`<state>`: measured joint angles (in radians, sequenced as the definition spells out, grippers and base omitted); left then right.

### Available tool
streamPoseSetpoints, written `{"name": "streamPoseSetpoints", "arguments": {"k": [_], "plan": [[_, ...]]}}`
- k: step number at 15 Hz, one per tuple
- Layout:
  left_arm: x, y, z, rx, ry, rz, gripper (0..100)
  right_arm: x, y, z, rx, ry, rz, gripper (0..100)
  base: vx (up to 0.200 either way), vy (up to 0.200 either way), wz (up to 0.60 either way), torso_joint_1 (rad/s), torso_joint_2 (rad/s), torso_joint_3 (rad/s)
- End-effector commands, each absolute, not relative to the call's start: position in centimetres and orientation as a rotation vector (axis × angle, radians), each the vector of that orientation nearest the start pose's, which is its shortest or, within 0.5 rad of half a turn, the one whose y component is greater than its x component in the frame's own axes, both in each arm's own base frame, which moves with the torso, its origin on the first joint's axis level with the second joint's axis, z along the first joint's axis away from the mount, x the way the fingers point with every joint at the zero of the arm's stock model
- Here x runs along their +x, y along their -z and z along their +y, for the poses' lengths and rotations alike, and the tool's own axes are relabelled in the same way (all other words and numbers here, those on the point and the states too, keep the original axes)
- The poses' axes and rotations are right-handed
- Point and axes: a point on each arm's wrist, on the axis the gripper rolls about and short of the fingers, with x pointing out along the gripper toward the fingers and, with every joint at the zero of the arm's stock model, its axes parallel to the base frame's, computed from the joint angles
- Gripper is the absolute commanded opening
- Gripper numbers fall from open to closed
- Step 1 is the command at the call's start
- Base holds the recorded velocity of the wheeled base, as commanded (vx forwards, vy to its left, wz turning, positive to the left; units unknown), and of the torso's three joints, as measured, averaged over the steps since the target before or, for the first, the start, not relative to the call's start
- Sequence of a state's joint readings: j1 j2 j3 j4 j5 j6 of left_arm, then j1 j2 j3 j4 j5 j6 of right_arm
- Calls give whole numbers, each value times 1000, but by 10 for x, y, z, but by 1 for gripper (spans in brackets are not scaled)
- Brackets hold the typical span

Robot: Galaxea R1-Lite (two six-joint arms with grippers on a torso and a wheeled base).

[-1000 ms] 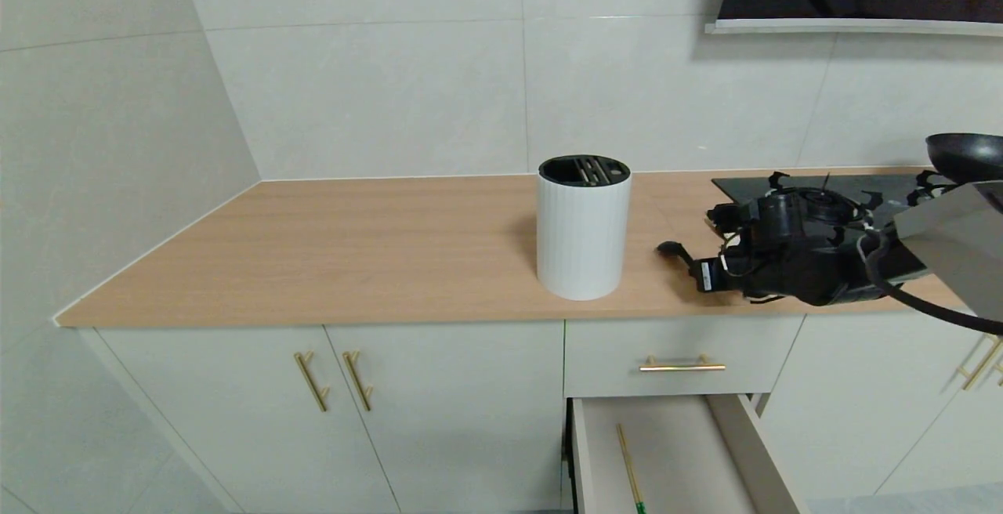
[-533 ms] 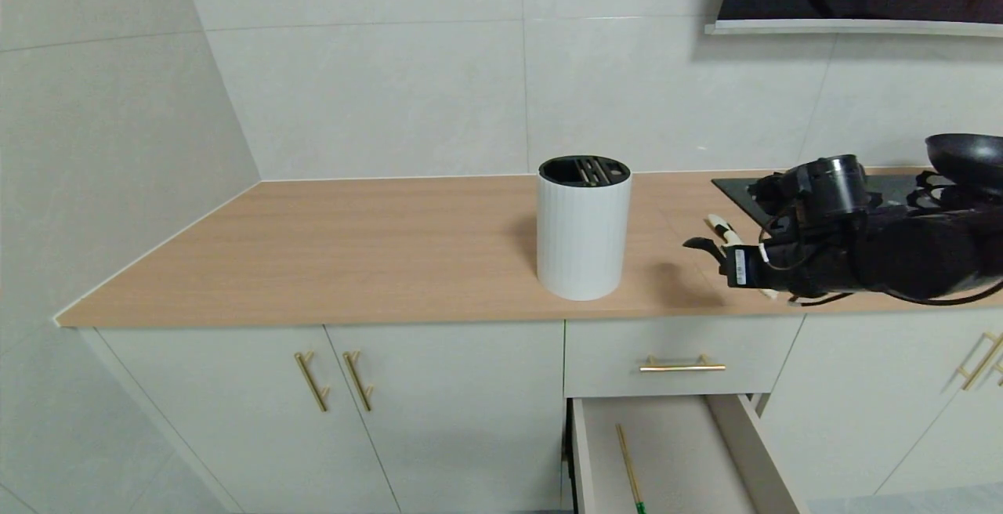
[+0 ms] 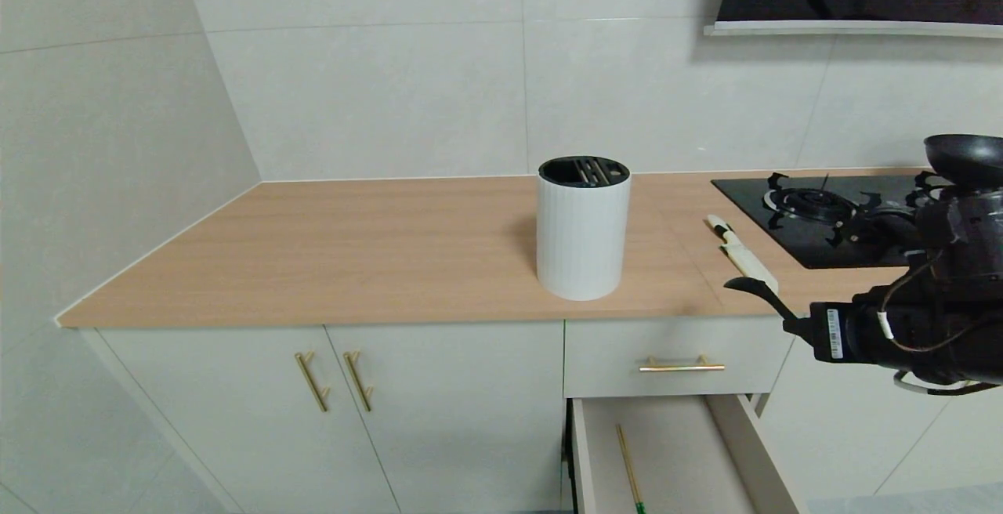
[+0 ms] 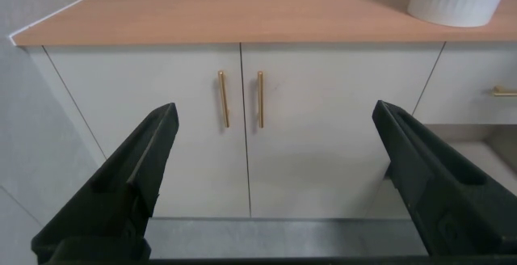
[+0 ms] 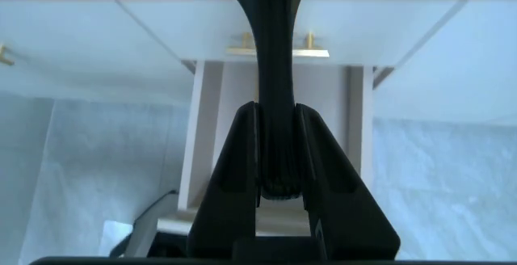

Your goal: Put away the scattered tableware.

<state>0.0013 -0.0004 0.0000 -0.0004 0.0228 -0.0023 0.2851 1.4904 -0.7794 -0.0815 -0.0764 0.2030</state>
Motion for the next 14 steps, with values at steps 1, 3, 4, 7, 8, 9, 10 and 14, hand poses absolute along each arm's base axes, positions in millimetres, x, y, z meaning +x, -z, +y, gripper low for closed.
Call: {"name": "streamPoseSetpoints", "arguments": {"k": [1, 3, 4, 7, 8, 9, 10, 14], "plan": [[-23, -76, 0, -3, -25, -2, 100, 215, -186, 66, 81, -162, 616, 0, 0, 0, 0, 0, 0, 0], [-23, -75, 0, -3, -25, 0, 100, 212, -180, 72, 66, -184, 637, 0, 0, 0, 0, 0, 0, 0], [-23, -76, 0, -3, -25, -2, 100, 211, -178, 75, 59, -195, 646, 0, 0, 0, 0, 0, 0, 0], [-23, -76, 0, -3, -25, -2, 100, 211, -173, 76, 53, -195, 664, 0, 0, 0, 0, 0, 0, 0], [-23, -76, 0, -3, -25, -2, 100, 212, -171, 76, 50, -194, 675, 0, 0, 0, 0, 0, 0, 0], [-23, -76, 0, -3, -25, -2, 100, 214, -169, 77, 48, -193, 682, 0, 0, 0, 0, 0, 0, 0], [-23, -76, 0, -3, -25, -2, 100, 215, -167, 77, 47, -192, 689, 0, 0, 0, 0, 0, 0, 0], [-23, -76, 0, -3, -25, -2, 100, 216, -165, 77, 45, -191, 697, 0, 0, 0, 0, 0, 0, 0]]}}
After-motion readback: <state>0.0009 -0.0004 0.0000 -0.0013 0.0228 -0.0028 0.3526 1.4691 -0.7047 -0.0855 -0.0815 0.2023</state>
